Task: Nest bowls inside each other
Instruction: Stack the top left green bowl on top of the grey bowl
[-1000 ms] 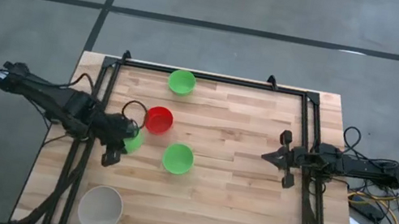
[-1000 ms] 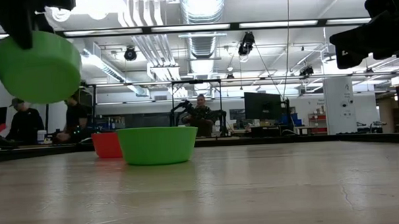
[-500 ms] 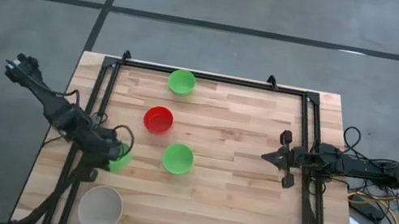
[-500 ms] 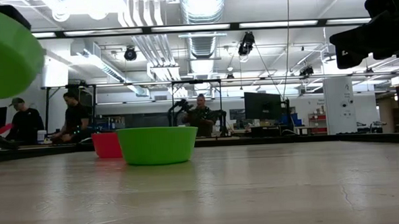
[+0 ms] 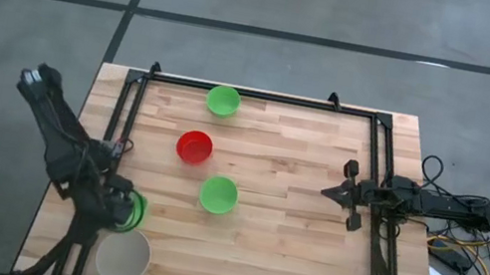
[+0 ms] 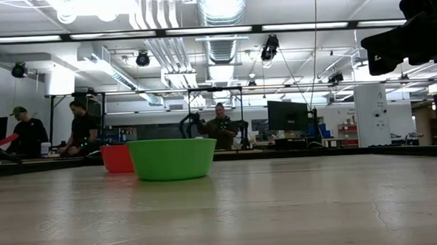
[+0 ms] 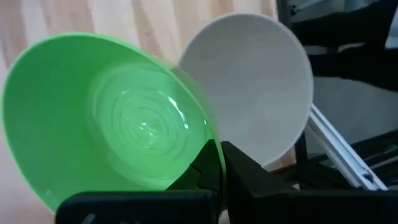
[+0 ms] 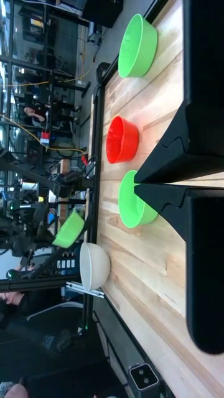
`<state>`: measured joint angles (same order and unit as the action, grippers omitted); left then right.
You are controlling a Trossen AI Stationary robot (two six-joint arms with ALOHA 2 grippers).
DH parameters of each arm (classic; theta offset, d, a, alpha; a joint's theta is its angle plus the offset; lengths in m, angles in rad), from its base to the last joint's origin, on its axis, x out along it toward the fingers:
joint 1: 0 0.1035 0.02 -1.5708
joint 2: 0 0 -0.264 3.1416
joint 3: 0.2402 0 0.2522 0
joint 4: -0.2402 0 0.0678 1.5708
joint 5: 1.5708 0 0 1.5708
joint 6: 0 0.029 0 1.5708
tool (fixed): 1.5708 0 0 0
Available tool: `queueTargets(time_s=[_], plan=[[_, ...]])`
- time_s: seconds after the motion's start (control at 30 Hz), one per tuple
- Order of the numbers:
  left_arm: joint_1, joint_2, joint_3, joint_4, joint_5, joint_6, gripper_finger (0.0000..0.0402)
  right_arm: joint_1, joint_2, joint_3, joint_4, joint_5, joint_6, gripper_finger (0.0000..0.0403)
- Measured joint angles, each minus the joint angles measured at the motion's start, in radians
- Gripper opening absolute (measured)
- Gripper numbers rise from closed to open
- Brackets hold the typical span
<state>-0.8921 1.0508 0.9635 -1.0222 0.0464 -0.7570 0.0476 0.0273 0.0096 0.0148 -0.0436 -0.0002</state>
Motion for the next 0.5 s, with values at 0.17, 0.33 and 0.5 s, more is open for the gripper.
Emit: queueTargets(time_s=[0.17,0.33,0.5], plan=[[-0.023,0.066,0.098,-0.002,-0.039,0.068,0.0005,0.000,0.000,0.000,0.000,0.000,0.000,0.0009],[-0.028,0.131,0.196,-0.016,-0.121,0.090,0.0005,0.000,0.000,0.000,0.000,0.000,0.000,0.0009],[-0.033,0.214,0.268,-0.035,-0.138,0.030,0.0005,0.000,0.000,0.000,0.000,0.000,0.000,0.0009]])
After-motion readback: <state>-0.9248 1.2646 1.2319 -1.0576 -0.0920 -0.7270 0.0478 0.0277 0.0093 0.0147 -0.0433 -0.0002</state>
